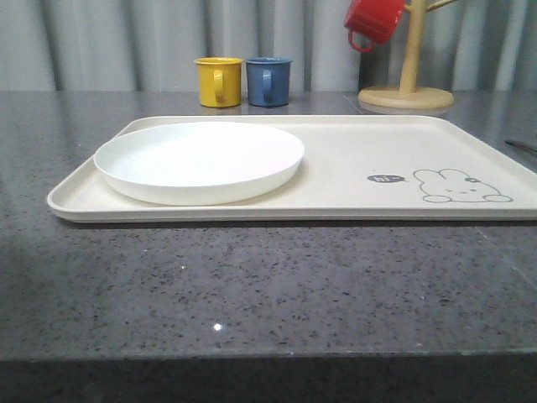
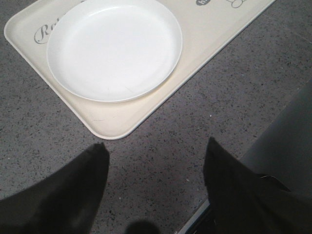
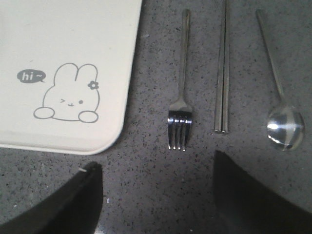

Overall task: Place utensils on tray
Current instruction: 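Open the left gripper and withdraw it from the plate, then grasp the steel fork with the right gripper and lift it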

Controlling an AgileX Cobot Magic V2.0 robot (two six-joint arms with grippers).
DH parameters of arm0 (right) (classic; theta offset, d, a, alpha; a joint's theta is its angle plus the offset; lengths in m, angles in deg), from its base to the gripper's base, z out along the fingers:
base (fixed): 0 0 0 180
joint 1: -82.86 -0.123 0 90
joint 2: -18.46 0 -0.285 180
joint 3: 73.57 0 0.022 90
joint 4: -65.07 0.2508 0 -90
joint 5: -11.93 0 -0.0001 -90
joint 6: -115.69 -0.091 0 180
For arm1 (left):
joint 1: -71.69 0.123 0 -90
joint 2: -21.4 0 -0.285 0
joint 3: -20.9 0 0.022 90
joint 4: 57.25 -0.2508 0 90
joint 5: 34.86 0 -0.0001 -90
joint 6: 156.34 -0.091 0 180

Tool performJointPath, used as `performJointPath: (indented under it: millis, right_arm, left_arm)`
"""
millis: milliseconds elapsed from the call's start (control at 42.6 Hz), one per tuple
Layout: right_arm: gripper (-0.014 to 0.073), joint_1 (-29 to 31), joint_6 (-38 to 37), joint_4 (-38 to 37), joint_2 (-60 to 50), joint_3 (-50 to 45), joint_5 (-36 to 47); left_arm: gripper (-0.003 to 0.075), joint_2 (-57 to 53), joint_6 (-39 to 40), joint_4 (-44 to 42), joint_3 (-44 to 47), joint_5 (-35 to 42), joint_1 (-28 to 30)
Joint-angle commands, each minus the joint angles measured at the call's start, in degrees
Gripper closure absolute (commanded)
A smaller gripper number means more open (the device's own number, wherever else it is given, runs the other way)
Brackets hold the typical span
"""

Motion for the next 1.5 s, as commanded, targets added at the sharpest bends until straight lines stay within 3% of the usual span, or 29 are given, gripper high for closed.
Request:
performJointPath:
  millis: [0,446,1055,1126,1290,1477]
  right_arm:
    - [0.0084,0.23,0.39,-0.73,6.26,5.95,-0.58]
    - [0.0086,4.40,1.61,-0.67,35.23,25.73,-9.76]
    - [0.0087,3.97,1.95,-0.67,49.18,34.20,-10.54]
    - [0.0120,3.97,1.95,-0.67,49.38,34.20,-10.54]
    - [0.0304,3.97,1.95,-0.67,49.46,34.20,-10.83]
    - [0.0415,3.97,1.95,-0.67,49.46,34.20,-13.26]
  left_arm:
    - [0.0304,0.03,0.82,0.29,-1.42,3.33,-0.46]
    - [0.0304,0.16,0.82,0.29,-1.42,3.33,-0.46]
    - [0.0304,0.16,0.82,0.29,-1.42,3.33,-0.46]
    - [0.0304,0.16,0.82,0.29,-1.42,3.33,-0.46]
    - [0.0304,0.16,0.82,0.29,-1.42,3.33,-0.46]
    - [0.0304,0.16,0.82,0.29,-1.42,3.33,-0.46]
